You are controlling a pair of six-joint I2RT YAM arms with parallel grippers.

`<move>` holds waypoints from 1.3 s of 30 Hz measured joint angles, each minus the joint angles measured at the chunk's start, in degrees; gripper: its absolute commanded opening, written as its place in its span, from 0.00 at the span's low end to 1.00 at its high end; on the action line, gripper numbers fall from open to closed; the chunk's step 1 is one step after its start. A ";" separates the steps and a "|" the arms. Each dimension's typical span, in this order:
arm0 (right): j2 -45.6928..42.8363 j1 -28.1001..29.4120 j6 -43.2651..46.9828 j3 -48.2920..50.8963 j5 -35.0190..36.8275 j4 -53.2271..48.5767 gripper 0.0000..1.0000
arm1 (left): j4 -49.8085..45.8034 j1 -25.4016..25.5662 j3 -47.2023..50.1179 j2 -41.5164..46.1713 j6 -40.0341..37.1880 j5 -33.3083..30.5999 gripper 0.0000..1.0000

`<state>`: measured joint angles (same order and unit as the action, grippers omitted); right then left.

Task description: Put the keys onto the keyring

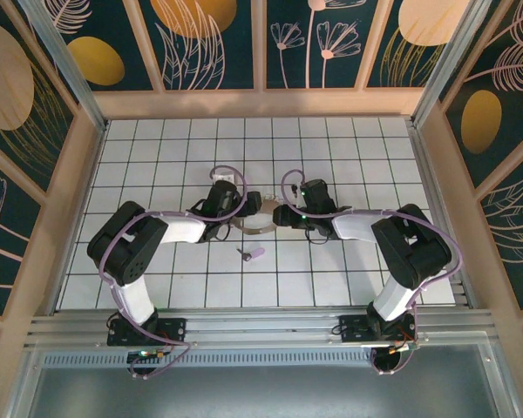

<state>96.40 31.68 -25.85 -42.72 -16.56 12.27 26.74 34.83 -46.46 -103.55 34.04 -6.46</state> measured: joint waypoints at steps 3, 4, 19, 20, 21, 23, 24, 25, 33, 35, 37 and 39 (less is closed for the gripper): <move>-0.20 0.02 0.02 0.00 0.00 -0.04 0.59 | -0.22 -0.24 -1.33 0.00 -0.92 0.46 0.99; -0.52 0.02 0.02 0.04 0.04 -0.11 0.59 | -0.50 -0.24 -1.86 0.02 -1.07 0.72 0.99; -6.69 6.49 3.37 1.33 10.27 -6.43 0.39 | -7.87 -0.74 -3.61 10.14 -2.08 1.22 0.99; -6.58 6.82 3.50 1.27 10.93 -6.75 0.39 | -8.13 -0.94 -3.61 10.78 -2.16 1.16 0.99; -6.29 7.15 3.80 1.09 11.65 -7.17 0.39 | -8.41 -1.20 -3.61 11.50 -2.34 1.01 0.99; -5.42 7.74 4.52 0.50 12.85 -7.91 0.39 | -8.90 -1.77 -3.58 12.76 -2.38 0.85 0.99; -4.92 7.93 4.74 0.20 13.46 -8.26 0.39 | -9.03 -1.97 -3.58 13.35 -2.40 0.76 0.99; -4.37 8.09 5.01 -0.09 13.94 -8.46 0.39 | -9.07 -2.21 -3.54 13.88 -2.40 0.52 0.99; -0.44 8.28 7.13 -2.97 15.72 -9.75 0.39 | -9.51 -2.60 -3.37 15.30 -2.54 -0.07 0.99; 0.35 8.28 7.56 -3.72 15.74 -9.75 0.39 | -9.64 -2.60 -3.37 15.30 -2.54 -0.07 0.99; 0.94 8.28 7.78 -4.31 15.91 -9.75 0.39 | -9.88 -2.60 -3.37 15.30 -2.54 -0.07 0.99; 1.51 8.28 8.00 -4.87 16.20 -9.77 0.39 | -10.03 -2.60 -3.34 15.30 -2.54 -0.07 0.99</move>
<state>97.91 39.97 -17.85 -47.59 -0.36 2.50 16.71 32.23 -49.80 -88.25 31.51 -6.52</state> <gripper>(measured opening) 0.391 0.988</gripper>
